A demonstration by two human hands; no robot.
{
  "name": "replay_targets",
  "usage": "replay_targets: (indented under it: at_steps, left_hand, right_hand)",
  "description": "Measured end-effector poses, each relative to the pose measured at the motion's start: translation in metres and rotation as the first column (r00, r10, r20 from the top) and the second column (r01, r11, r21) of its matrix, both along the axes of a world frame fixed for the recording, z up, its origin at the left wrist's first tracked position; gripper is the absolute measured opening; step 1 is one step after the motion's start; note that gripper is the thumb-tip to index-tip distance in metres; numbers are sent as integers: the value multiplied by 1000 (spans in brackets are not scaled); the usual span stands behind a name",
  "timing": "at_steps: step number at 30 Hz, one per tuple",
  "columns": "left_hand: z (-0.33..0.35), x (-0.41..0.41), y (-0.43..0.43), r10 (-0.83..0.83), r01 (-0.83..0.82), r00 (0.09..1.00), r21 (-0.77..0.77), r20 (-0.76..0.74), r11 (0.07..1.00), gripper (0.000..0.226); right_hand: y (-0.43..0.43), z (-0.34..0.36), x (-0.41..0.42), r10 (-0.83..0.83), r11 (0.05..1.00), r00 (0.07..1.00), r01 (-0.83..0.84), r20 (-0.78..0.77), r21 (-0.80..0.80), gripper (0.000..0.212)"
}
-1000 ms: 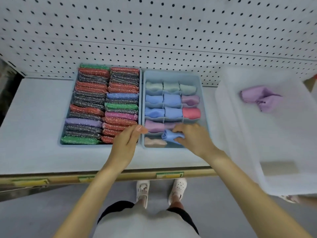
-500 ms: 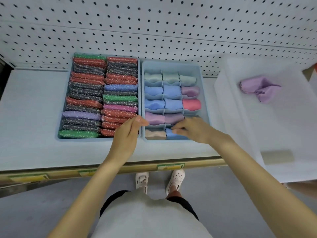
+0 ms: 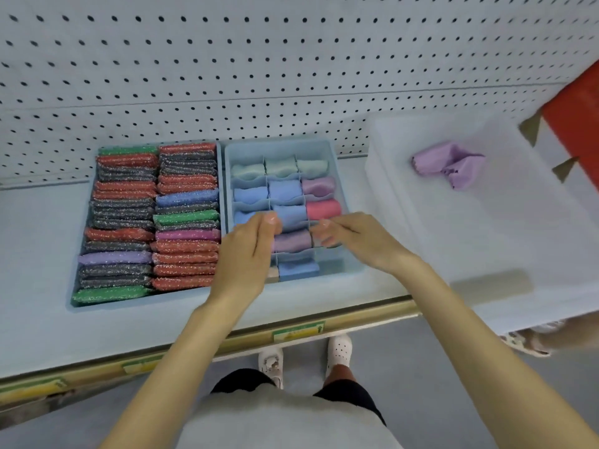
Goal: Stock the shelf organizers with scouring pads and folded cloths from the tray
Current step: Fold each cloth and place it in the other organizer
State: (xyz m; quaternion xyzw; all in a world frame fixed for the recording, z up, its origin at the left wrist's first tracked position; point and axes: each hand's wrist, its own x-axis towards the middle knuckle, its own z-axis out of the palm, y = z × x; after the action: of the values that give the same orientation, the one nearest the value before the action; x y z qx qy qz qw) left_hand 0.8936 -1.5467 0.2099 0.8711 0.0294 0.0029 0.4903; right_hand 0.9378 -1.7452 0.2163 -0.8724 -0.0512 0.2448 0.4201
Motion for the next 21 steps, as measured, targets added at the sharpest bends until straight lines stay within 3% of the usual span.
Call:
replay_targets:
  at_steps: [7,13,15,17,19,21]
  left_hand:
    - [20,24,-122,-141,124,988,-221,-65,967,25]
    - [9,44,-202,-132,127,991,-185,-19,975,26]
    - [4,52,-224,-72,70,997,-183,-6,981,29]
    - [-2,59,-240,-16,20,1000,-155,24,988,29]
    - [-9,63,-249,20,-15,999,-105,42,994,29]
    - [-16,64,-254,24,-24,998,-3,60,1000,43]
  right_hand:
    - [-115,27,16,-413,891,910,397,33,220,23]
    - [-220,-4,52,-624,764,781,607,11,220,14]
    - [-256,-26,75,-545,830,818,558,185,-23,23]
    - [-285,-43,102,-279,857,888,402,366,-323,36]
    - [-300,-50,129,-16,847,902,242,432,-473,47]
    - [-305,-50,152,211,812,859,113,467,-573,52]
